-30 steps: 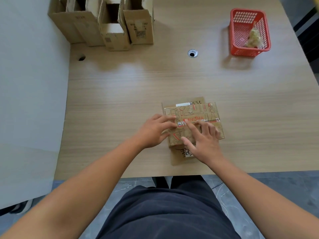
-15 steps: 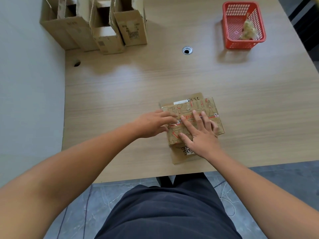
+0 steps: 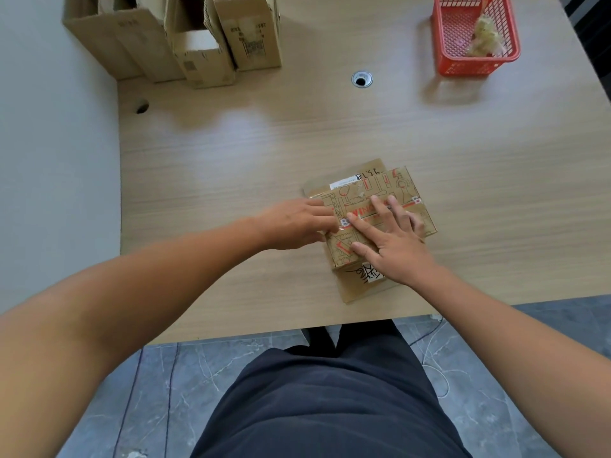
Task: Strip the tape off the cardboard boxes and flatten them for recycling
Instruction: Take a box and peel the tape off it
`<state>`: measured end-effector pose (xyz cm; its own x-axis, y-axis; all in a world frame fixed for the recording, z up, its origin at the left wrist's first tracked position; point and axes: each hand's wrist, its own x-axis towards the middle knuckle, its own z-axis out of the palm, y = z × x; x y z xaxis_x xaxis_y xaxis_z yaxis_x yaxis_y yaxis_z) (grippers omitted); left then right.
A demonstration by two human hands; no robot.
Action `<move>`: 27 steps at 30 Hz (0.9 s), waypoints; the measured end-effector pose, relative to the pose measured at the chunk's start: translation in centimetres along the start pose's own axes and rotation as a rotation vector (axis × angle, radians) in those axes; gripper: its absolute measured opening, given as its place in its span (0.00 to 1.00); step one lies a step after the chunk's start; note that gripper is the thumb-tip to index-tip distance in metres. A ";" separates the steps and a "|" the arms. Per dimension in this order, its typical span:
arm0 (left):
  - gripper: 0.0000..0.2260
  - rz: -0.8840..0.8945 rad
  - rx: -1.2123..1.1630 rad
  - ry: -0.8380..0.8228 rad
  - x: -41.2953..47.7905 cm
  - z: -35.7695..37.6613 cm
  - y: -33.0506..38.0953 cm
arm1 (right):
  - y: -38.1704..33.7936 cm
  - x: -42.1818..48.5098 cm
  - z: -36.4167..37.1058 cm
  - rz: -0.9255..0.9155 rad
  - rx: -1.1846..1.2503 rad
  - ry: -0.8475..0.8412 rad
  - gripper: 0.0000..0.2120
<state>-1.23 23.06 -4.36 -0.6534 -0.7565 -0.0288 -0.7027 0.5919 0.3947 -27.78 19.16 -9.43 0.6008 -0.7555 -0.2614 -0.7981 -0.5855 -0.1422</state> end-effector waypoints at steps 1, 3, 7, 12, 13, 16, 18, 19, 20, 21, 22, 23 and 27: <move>0.08 -0.023 -0.010 0.018 -0.1 0.3 0.0 | -0.2 -0.1 0.2 0.006 -0.004 0.005 0.28; 0.08 -0.075 -0.036 0.044 -0.3 0.8 0.3 | -0.5 -0.3 0.3 0.020 -0.013 0.009 0.27; 0.10 -0.151 -0.104 -0.028 0.0 0.8 0.7 | -0.3 -0.4 0.2 0.002 0.012 -0.014 0.29; 0.15 -0.212 -0.180 -0.147 0.5 0.0 0.1 | -0.6 -0.5 -0.4 -0.008 0.094 0.013 0.30; 0.14 -0.228 -0.194 -0.138 0.4 0.0 -0.1 | -0.8 -0.5 -0.4 -0.006 0.121 0.029 0.29; 0.13 -0.261 -0.253 -0.093 0.2 0.2 -0.2 | -1.1 -0.3 -0.5 0.018 0.204 0.049 0.28; 0.14 -0.284 -0.298 -0.074 0.3 0.3 -0.1 | -1.3 0.1 -0.6 0.043 0.246 0.039 0.27; 0.14 -0.287 -0.308 -0.076 0.4 0.3 -0.1 | -1.4 0.2 -0.6 0.048 0.248 0.035 0.26; 0.15 -0.288 -0.322 -0.081 0.5 0.4 -0.2 | -1.4 0.4 -0.7 0.051 0.244 0.032 0.25; 0.15 -0.290 -0.344 -0.085 0.6 0.5 -0.2 | -1.4 0.5 -0.8 0.051 0.242 0.028 0.24; 0.16 -0.296 -0.367 -0.087 0.6 0.5 -0.2 | -1.3 0.6 -0.9 0.048 0.244 0.020 0.23; 0.16 -0.304 -0.390 -0.089 0.7 0.6 -0.3 | -1.2 0.7 -1.0 0.044 0.250 0.011 0.23; 0.16 -0.327 -0.502 -0.083 1.0 1.1 -0.1 | -0.6 0.7 -1.5 0.015 0.292 -0.016 0.20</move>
<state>-2.14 22.60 -5.44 -0.4598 -0.8411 -0.2850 -0.6654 0.1138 0.7377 -26.81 18.53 -8.14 0.5897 -0.7575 -0.2800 -0.7877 -0.4629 -0.4065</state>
